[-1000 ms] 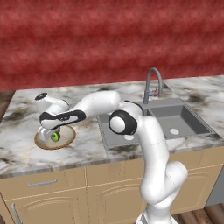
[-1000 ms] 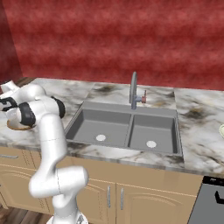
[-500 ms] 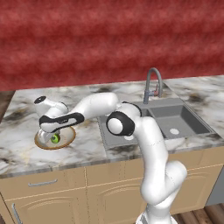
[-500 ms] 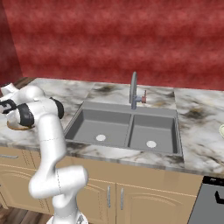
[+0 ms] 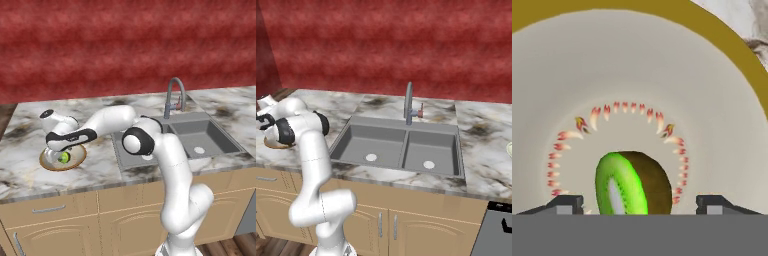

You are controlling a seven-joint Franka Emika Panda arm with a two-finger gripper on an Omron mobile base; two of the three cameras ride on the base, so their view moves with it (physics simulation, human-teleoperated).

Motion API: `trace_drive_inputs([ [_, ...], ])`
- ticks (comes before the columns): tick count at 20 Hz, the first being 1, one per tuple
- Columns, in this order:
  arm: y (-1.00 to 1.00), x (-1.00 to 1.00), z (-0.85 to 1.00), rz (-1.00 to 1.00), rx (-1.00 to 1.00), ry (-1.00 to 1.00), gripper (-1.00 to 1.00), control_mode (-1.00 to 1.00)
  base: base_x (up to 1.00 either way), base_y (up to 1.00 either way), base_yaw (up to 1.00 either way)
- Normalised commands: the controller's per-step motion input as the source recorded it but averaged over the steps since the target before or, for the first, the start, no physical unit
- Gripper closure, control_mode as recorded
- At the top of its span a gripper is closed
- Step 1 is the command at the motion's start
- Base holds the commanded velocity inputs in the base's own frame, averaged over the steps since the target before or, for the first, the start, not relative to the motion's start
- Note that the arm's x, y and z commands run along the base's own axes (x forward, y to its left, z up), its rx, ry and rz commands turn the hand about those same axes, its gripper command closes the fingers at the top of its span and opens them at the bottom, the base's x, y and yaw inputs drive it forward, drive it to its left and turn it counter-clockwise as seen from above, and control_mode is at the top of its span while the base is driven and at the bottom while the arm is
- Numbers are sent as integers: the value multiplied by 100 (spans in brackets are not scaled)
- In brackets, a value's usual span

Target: Pick the mangos from the cabinet and place them in one bowl. Pick the kiwi from the sink and place it in the other bowl.

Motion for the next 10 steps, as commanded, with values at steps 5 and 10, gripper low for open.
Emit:
trace_drive_inputs([
  [5,8,0,18,-6,-2,2,-100,-100,0,0,0],
  [10,-1,-10,73,-5,0,7,-100,-100,0,0,0],
])
